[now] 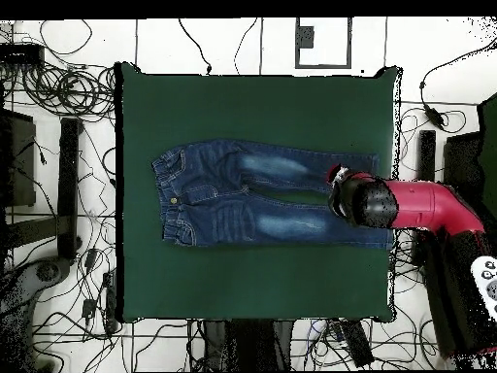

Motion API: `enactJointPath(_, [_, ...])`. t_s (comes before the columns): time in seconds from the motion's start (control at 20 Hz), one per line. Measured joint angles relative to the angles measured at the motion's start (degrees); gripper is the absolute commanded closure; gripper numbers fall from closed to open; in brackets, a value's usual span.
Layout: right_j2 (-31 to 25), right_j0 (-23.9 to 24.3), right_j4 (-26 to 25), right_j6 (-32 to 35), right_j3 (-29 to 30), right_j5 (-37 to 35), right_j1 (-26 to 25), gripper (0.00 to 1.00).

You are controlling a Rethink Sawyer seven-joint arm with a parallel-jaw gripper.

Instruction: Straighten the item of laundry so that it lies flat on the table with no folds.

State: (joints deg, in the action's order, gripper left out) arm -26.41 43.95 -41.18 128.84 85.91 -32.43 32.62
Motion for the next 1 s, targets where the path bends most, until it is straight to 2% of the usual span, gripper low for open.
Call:
enactJointPath(0.2, [-5.0, 5.0, -0.4, -4.9, 0.4, -0.6, -0.3, 0.00])
enactJointPath(0.35, [-8.3, 10.1, -1.2, -14.3, 0.1, -1.0, -1.5, 0.00])
enactJointPath(0.45, [-9.0, 11.6, -1.5, -18.3, -0.1, -1.1, -2.2, 0.00])
enactJointPath(0.55, [-9.5, 13.5, -2.3, -26.1, -0.8, -1.1, -3.9, 0.00])
enactJointPath(0.6, [-9.5, 13.7, -2.5, -27.6, -1.1, -1.1, -4.3, 0.00])
enactJointPath(0.65, [-9.5, 14.0, -3.0, -32.0, -1.8, -1.1, -5.7, 0.00])
enactJointPath(0.85, [-9.5, 13.6, -3.1, -37.4, -3.1, -1.1, -8.3, 0.00])
enactJointPath(1.0, [-9.5, 13.0, -3.1, -38.0, -3.8, -1.1, -9.8, 0.00])
